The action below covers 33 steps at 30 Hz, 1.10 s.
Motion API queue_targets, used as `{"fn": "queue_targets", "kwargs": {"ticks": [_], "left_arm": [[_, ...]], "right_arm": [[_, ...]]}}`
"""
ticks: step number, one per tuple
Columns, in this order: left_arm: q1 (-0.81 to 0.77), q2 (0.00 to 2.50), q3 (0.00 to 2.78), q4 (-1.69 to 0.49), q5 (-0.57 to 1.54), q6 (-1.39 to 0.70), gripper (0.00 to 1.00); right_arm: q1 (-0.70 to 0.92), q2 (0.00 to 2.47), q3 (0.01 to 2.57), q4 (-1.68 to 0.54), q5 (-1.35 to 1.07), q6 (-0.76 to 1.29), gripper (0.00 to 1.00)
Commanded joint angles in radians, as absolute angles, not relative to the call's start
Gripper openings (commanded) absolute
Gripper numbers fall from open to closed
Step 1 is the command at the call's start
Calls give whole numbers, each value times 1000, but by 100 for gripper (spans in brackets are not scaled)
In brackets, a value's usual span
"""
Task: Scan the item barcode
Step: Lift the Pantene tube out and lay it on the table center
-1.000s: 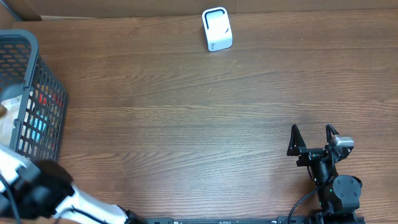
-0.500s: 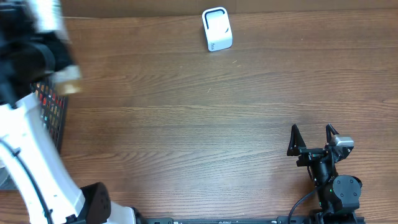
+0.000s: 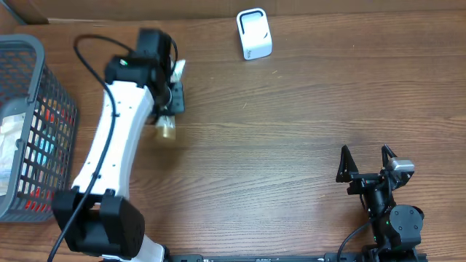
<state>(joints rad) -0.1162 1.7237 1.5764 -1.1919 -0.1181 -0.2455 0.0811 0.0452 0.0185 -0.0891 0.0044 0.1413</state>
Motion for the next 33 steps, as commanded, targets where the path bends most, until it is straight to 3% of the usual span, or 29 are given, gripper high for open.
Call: {"fn": "queue_targets", "kwargs": {"ticks": [1, 12, 21, 33], "left_arm": [[-112, 1714, 1401, -1059, -278, -311, 4], [-216, 1715, 1081, -676, -239, -395, 4], [-344, 1741, 1064, -624, -237, -450, 4], [-357, 1854, 1064, -593, -236, -494, 4]], "right_arm": [[85, 44, 8, -83, 7, 138, 100], [85, 44, 8, -83, 6, 138, 100], [85, 44, 8, -84, 7, 138, 100], [85, 44, 8, -83, 7, 138, 100]]}}
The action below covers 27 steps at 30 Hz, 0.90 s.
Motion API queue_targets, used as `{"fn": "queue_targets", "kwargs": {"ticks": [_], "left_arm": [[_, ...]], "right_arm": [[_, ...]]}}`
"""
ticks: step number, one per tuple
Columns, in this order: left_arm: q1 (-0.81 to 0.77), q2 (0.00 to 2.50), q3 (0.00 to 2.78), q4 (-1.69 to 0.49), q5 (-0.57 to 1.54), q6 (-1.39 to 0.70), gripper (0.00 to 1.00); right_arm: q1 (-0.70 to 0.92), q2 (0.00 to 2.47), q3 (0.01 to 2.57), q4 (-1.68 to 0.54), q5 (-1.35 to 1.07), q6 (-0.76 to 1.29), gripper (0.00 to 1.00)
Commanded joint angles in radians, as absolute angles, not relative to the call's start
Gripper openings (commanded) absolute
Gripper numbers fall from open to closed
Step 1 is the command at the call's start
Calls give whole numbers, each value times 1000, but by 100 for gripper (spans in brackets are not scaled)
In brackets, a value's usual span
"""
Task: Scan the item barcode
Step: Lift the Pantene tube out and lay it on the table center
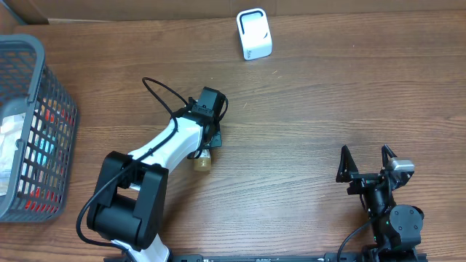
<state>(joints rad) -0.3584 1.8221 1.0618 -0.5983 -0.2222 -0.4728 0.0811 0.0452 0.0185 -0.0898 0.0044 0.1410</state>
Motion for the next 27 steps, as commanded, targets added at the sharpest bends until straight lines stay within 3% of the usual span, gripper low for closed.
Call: {"fn": "queue_targets", "kwargs": {"ticks": [1, 5, 6, 9, 11, 15, 27], "left_arm": [[-357, 1859, 1064, -593, -242, -494, 4], [-356, 1866, 1064, -582, -247, -494, 14], [-356, 1866, 1064, -577, -247, -494, 21], [-356, 1866, 1064, -570, -246, -494, 58], [-356, 1864, 1067, -572, -246, -494, 70], [-356, 1855, 1124, -633, -247, -474, 76], [-345, 1690, 1624, -1035, -345, -429, 78]], "right_arm": [[85, 44, 8, -83, 7, 138, 100], [85, 44, 8, -83, 7, 138, 100], [85, 44, 8, -83, 7, 138, 100], [85, 44, 8, -84, 7, 138, 100], [85, 44, 8, -83, 7, 138, 100], [85, 44, 8, -83, 7, 138, 100], [85, 44, 8, -84, 6, 138, 100]]}}
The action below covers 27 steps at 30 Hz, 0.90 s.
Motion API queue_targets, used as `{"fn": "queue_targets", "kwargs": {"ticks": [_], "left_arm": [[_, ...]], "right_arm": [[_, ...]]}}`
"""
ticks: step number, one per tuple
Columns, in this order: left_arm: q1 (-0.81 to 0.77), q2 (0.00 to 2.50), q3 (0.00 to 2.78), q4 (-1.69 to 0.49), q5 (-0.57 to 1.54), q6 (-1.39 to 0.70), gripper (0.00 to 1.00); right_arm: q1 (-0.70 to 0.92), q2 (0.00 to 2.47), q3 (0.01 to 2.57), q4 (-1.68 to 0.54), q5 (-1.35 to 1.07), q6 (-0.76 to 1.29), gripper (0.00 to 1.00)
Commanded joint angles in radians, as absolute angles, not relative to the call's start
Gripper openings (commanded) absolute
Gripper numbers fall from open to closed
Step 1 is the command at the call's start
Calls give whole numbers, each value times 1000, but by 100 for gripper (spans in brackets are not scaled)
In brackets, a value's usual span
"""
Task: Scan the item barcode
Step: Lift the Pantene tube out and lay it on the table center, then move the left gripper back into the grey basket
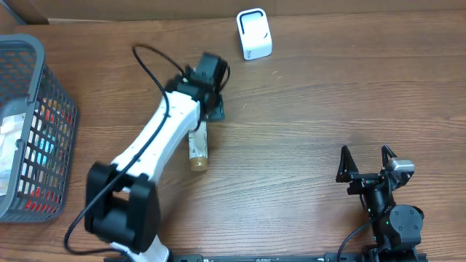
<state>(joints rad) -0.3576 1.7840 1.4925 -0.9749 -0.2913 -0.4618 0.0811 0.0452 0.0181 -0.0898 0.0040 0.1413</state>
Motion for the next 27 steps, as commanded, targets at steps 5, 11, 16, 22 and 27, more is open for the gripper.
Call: {"fn": "queue_targets", "kwargs": {"ticks": [5, 11, 16, 22, 27], "left_arm": [[-301, 1606, 1762, -1170, -347, -426, 81], [-151, 1454, 1783, -1225, -342, -426, 89], [30, 1361, 1783, -1267, -339, -359, 89], [183, 1330, 1783, -1312, -277, -275, 89], [289, 1330, 1783, -1298, -195, -257, 89]], "right_arm": [[85, 44, 8, -84, 7, 138, 100], [85, 44, 8, -84, 7, 138, 100], [85, 44, 8, -83, 7, 138, 100], [85, 44, 8, -84, 7, 138, 100], [85, 44, 8, -83, 6, 138, 100]]}}
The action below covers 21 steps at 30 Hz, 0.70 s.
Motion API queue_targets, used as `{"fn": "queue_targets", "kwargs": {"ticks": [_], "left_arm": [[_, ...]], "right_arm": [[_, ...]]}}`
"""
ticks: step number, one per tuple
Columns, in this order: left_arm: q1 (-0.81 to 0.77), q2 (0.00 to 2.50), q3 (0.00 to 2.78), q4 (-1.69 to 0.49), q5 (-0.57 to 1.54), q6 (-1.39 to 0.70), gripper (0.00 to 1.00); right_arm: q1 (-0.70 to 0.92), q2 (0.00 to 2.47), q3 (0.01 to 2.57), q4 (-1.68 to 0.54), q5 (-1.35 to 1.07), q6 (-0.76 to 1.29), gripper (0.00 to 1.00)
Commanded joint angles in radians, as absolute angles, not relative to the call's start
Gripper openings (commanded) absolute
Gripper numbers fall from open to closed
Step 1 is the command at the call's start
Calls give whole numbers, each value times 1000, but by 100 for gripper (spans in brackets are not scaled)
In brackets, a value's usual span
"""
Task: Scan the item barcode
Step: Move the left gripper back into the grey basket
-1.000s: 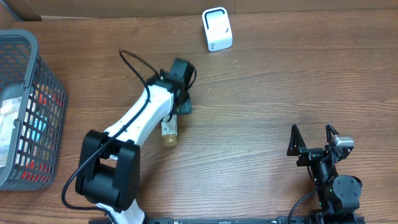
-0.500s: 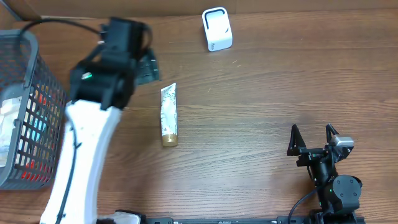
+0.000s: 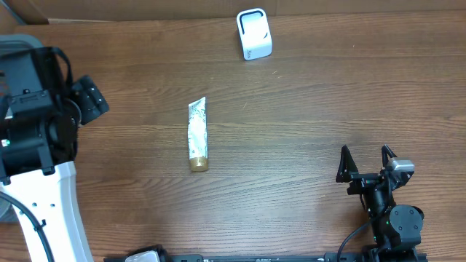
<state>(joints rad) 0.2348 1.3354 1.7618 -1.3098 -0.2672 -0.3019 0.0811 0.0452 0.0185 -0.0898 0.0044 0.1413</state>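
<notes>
A slim tube (image 3: 198, 136) with a white patterned body and a gold cap lies flat on the wooden table (image 3: 306, 109), cap toward the front, nothing touching it. The white barcode scanner (image 3: 254, 33) stands upright at the back, well beyond the tube. My left arm rises large at the left edge; its gripper (image 3: 92, 102) is far left of the tube, open and holding nothing. My right gripper (image 3: 366, 161) rests at the front right, open and empty, fingers pointing up.
A sliver of the grey wire basket's rim (image 3: 16, 39) shows behind the left arm at the far left. A cardboard wall runs along the table's back edge.
My left gripper was over the tube's upper end near mid-table. Now it is far to the left and higher, and the tube lies free where it was set. The right arm is unchanged.
My left gripper held the tube at the back left, next to the basket. Then it was with the tube near mid-table, low over the wood. Then the tube lay flat under the gripper. Now the tube is let go and the left arm stands back at the left.
</notes>
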Motion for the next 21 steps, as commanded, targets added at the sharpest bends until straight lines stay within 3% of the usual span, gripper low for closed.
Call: {"fn": "queue_targets", "kwargs": {"ticks": [1, 12, 21], "left_arm": [[323, 1330, 1783, -1291, -161, -257, 89], [722, 1329, 1783, -1169, 338, -263, 89], [939, 1341, 1783, -1006, 333, -472, 87]], "right_arm": [[85, 44, 8, -83, 7, 138, 100], [85, 44, 8, -83, 7, 138, 100], [85, 44, 8, -84, 7, 138, 100]]}}
